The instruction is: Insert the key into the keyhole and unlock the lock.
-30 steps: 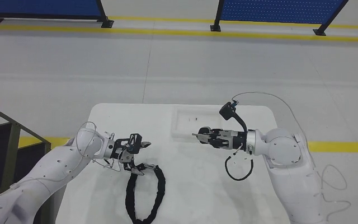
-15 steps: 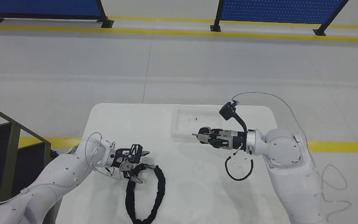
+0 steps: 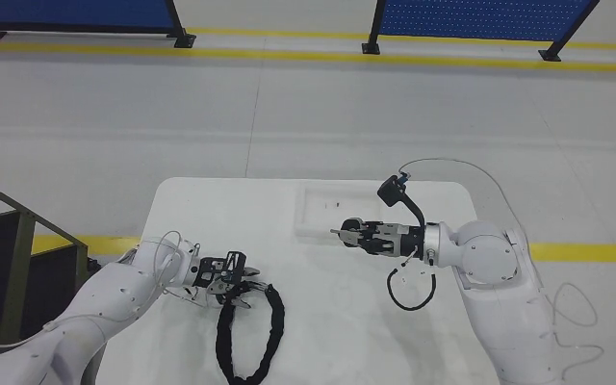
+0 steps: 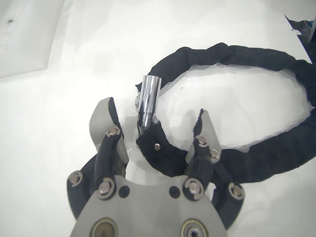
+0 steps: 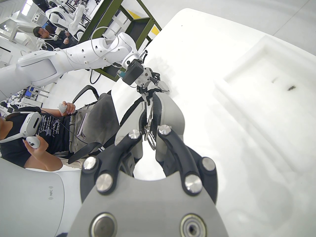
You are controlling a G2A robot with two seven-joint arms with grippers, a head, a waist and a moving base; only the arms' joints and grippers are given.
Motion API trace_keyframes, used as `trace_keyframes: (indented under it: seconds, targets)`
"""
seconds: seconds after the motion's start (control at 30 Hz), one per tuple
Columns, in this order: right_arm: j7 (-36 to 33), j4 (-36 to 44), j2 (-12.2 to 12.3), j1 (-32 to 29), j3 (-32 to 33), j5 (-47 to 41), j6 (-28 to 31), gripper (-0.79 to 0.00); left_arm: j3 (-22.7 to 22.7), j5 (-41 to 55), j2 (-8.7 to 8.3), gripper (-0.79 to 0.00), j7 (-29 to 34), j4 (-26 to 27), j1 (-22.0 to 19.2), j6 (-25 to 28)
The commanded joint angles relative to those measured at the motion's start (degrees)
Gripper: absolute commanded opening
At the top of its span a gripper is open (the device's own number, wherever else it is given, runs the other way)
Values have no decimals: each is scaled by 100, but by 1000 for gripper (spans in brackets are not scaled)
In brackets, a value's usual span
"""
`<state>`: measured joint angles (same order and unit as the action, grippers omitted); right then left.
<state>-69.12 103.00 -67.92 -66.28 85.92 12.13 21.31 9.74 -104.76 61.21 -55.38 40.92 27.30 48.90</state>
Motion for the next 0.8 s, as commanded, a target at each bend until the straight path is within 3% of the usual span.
trace_keyframes:
  seconds: [0.0,0.47,0.6,0.77]
  targets:
    - [0,0,0,0,0,0,0,-785,0,-13,35,-785,-43,-68,-11,-43]
    - [0,0,0,0,0,0,0,-785,30,242,281,-785,-58,-256,-128,-58]
    - [0,0,0,0,0,0,0,-785,5,587,227,-785,-144,-175,-94,-143]
    - [0,0,0,0,0,0,0,-785,0,1192,15,-785,-161,241,25,-158]
